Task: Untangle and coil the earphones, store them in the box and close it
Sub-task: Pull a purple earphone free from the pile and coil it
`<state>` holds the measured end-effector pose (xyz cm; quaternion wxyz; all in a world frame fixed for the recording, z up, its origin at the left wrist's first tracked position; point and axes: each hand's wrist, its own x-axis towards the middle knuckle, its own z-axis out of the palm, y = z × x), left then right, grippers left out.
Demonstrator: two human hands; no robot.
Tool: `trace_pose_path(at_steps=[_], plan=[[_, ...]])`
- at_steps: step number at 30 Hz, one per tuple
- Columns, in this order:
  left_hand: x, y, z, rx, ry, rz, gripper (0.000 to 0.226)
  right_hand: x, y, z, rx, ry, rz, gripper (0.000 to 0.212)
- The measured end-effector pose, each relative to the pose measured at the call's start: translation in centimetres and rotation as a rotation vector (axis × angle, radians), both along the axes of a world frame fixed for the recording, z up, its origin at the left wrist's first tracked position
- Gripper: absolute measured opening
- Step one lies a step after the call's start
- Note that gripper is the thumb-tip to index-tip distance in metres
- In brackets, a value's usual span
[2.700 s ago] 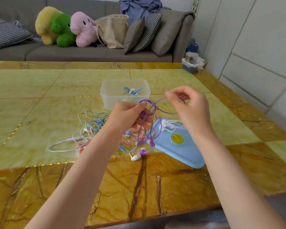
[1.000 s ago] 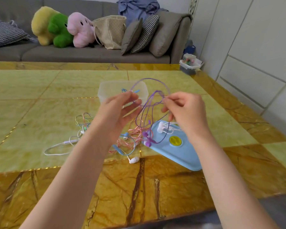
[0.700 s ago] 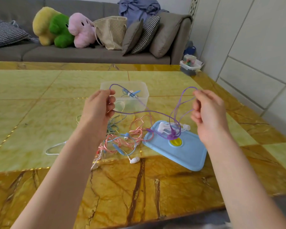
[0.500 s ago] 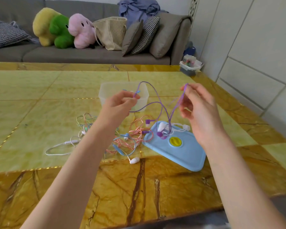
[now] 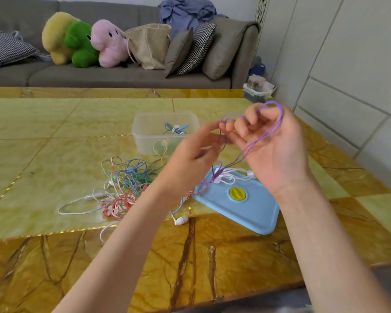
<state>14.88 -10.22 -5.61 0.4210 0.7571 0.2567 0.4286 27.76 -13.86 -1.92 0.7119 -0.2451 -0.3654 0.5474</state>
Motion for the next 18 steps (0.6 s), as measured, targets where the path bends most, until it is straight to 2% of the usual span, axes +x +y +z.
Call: trace_pose_path(at_steps=[3, 5, 6, 8, 10, 12, 15, 18], plan=[[-0.5, 0.4, 0.1, -0.097, -0.011, 0.017, 0.025, 0.2, -0.2, 0.2, 0.016, 0.039, -0.01, 0.026], [-0.8, 0.8, -0.2, -0.105, 0.088, 0.151, 0.021, 0.3, -0.1, 0.0, 0.031, -0.018, -0.08, 0.039], [-0.9, 1.1, -0.4, -0.072, 0.192, 0.248, 0.021, 0.2, 0.1, -0.3, 0.037, -0.087, -0.14, 0.04], [-1.4, 1.5, -0.6, -0.017, 0.347, 0.398, 0.02, 0.1, 0.5, -1.2, 0.054, -0.345, -0.306, 0.038], [-1.7, 1.5, -0.6, -0.035, 0.357, 0.446, 0.016, 0.1, 0.8, -2.0, 0.083, -0.627, -0.467, 0.039], [-2.1, 1.2, -0.4, 0.011, 0.397, 0.52, 0.016, 0.2, 0.9, -2.1, 0.105, -0.743, -0.571, 0.037], [-2.6, 1.0, -0.3, 0.134, 0.488, 0.658, 0.037, 0.7, 1.0, -1.8, 0.107, -0.728, -0.668, 0.04], [-3.1, 1.0, -0.5, 0.07, 0.548, 0.641, 0.033, 1.7, 1.3, -1.7, 0.081, -0.628, -0.607, 0.036]])
